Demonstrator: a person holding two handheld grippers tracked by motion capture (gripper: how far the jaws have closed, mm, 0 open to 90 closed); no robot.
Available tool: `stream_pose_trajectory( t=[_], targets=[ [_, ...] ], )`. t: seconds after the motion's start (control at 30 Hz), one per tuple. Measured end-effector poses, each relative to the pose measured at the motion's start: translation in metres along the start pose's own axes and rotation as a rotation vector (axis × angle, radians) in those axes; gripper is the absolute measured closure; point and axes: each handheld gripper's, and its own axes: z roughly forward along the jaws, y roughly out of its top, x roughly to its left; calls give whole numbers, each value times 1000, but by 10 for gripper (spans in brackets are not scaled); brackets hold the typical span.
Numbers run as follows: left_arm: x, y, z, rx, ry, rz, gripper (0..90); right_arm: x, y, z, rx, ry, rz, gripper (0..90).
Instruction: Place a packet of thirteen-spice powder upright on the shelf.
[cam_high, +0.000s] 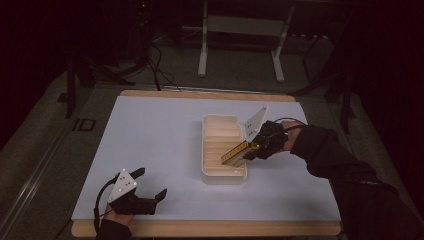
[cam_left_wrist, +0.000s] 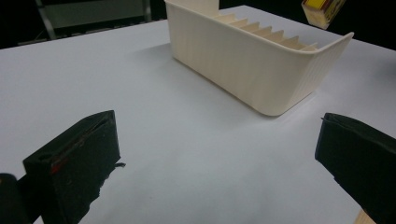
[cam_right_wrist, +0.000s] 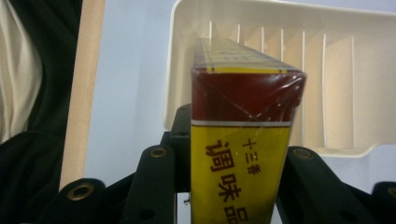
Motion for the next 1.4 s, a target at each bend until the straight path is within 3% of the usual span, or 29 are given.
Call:
stream_pose_trajectory(
  t=[0.37, 0.57, 0.73, 0.97, 1.4],
  targets=[
    [0, 0, 1, 3, -3, 3, 0, 6, -4, 13, -22, 47, 6, 680],
    [0, 0, 1, 4, -6, 3, 0, 5, -5, 29, 18, 75, -5, 680],
    [0, 0, 1, 8, -7, 5, 0, 5, -4, 34, 39, 74, -9, 680],
    [0, 0, 2, 13, -11, 8, 0, 5, -1, 55, 110, 77, -16, 679],
    [0, 1, 5, 18, -8, 6, 0, 0, 9, 77, 127, 107, -7, 666]
  ],
)
